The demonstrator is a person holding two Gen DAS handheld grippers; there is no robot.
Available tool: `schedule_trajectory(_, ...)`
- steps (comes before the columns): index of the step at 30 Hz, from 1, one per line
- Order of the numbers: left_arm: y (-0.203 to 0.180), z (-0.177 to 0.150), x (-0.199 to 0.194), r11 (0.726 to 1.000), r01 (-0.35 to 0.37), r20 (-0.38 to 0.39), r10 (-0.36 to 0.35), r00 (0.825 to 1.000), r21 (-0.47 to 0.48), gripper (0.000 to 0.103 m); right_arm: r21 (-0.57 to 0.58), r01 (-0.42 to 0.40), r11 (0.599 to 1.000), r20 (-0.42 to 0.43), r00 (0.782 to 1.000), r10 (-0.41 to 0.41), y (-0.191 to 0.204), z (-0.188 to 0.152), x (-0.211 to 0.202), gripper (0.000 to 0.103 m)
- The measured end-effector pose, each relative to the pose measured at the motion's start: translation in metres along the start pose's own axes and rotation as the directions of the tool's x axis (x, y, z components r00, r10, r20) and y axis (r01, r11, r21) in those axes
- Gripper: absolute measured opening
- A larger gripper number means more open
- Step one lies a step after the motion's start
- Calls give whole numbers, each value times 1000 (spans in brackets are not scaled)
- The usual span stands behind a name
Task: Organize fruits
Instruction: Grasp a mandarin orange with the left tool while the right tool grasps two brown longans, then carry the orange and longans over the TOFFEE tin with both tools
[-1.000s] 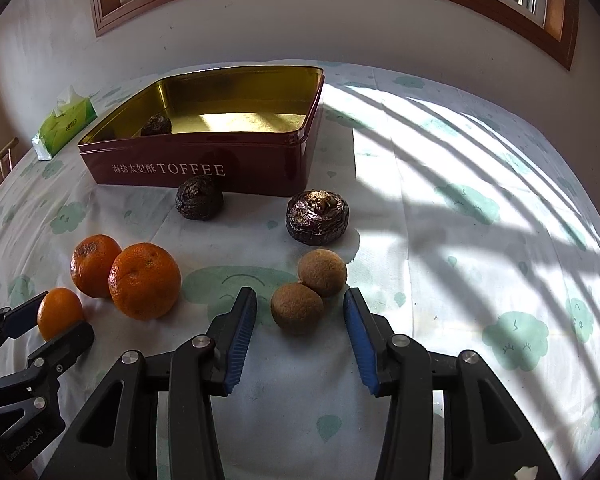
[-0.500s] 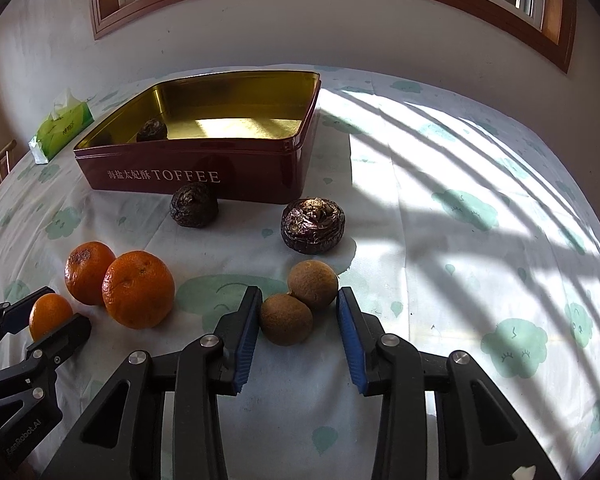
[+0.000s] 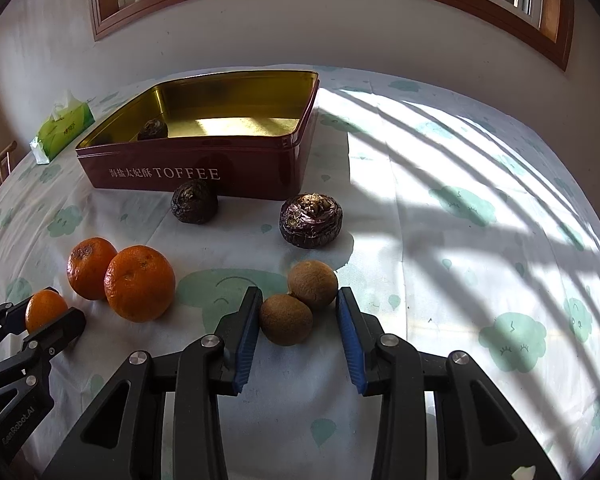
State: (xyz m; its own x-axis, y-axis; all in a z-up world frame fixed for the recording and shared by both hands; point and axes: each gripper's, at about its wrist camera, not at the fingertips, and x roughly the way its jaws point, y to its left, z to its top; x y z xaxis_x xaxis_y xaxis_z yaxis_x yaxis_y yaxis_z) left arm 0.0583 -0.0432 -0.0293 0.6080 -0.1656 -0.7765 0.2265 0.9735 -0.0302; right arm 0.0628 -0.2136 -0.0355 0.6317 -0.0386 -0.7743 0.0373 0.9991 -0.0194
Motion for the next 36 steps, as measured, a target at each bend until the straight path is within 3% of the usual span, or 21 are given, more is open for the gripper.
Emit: schedule_trajectory(36,18,0,-16,999,-5,20,6,1000,-44,35,1,-10,1000,2,1000,10,3,-8,-32,35)
